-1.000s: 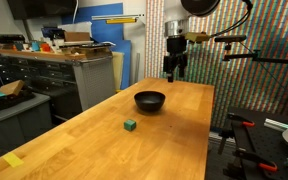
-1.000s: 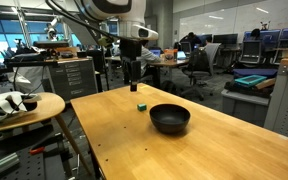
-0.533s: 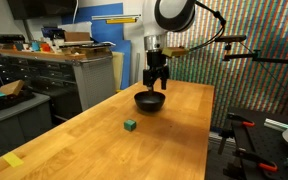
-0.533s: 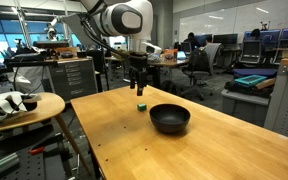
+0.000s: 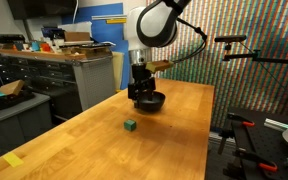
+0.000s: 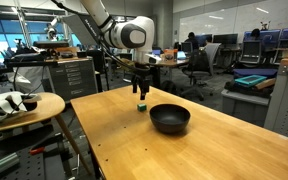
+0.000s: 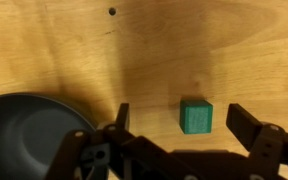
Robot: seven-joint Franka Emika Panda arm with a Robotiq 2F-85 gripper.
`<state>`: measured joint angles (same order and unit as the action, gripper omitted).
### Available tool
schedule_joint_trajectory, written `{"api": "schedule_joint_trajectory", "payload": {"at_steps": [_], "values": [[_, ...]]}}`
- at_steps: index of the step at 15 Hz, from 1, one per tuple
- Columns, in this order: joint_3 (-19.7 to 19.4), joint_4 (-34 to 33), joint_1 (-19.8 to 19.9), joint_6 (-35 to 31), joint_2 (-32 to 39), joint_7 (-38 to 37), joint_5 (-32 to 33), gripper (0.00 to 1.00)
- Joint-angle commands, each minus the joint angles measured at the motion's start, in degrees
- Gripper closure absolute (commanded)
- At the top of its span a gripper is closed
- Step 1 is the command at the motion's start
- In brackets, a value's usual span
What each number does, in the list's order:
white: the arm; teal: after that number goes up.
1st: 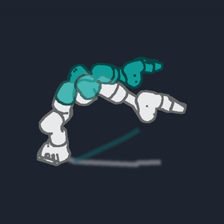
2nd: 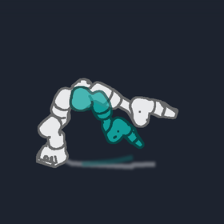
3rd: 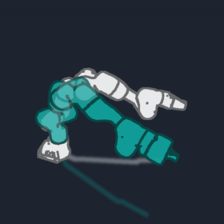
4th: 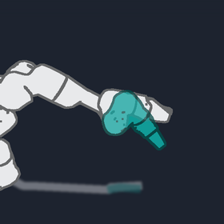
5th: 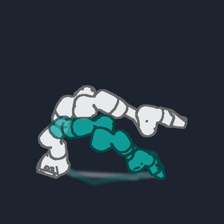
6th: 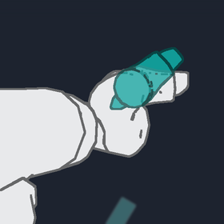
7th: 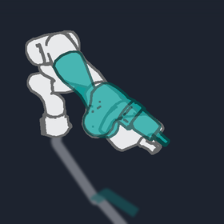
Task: Place the green block in the black bowl
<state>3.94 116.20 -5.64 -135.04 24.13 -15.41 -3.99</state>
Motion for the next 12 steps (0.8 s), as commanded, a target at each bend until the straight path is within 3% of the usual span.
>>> {"api": "schedule_joint_trajectory", "payload": {"at_steps": [1, 12], "values": [[0.0, -4.9, -1.5, -1.7, 5.2, -0.9, -1.2, 0.0], [-1.3, -13.4, -4.8, -5.7, 16.4, -1.9, 0.4, 0.0]]}}
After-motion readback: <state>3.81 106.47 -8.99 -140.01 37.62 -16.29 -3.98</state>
